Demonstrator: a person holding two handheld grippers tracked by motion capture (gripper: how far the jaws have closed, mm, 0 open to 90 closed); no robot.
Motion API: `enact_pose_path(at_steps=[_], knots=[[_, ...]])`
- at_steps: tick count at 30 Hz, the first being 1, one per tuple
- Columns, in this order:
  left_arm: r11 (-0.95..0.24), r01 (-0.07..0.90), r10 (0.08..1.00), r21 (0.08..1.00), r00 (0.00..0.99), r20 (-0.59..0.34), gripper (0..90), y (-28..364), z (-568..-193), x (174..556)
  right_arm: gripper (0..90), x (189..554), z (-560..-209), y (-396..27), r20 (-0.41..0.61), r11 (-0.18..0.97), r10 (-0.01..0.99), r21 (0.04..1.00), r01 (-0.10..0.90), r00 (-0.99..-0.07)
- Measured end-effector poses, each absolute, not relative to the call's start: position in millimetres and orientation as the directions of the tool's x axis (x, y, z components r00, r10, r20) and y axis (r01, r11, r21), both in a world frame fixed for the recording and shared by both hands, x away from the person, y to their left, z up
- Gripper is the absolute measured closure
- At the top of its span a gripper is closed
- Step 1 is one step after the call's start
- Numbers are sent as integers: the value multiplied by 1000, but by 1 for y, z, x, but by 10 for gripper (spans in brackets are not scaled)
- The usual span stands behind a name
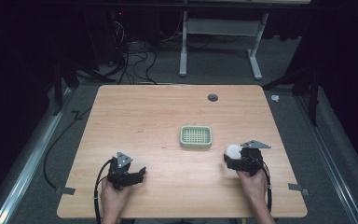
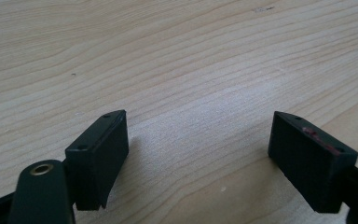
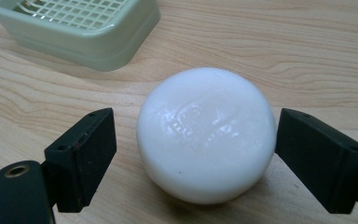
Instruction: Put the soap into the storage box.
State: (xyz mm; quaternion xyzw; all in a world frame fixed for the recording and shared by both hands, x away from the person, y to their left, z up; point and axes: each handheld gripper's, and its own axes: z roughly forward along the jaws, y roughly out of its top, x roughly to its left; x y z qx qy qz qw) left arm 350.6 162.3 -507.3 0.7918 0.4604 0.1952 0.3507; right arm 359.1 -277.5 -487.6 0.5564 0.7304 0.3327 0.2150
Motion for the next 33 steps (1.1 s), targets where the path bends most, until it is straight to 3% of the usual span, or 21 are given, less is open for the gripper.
enact_pose_path(at_steps=[5, 11, 33], knots=[[-330, 592, 866, 735, 500, -14, 204, 162, -507, 351, 154, 365, -494, -276, 54, 158, 960, 708, 688, -276], [-329, 593, 865, 735, 501, -18, 205, 162, -507, 351, 239, 365, -493, -277, 46, 158, 960, 721, 674, -275], [-329, 593, 865, 735, 501, -17, 204, 162, -507, 351, 244, 361, -490, -280, 67, 159, 951, 730, 664, -302]])
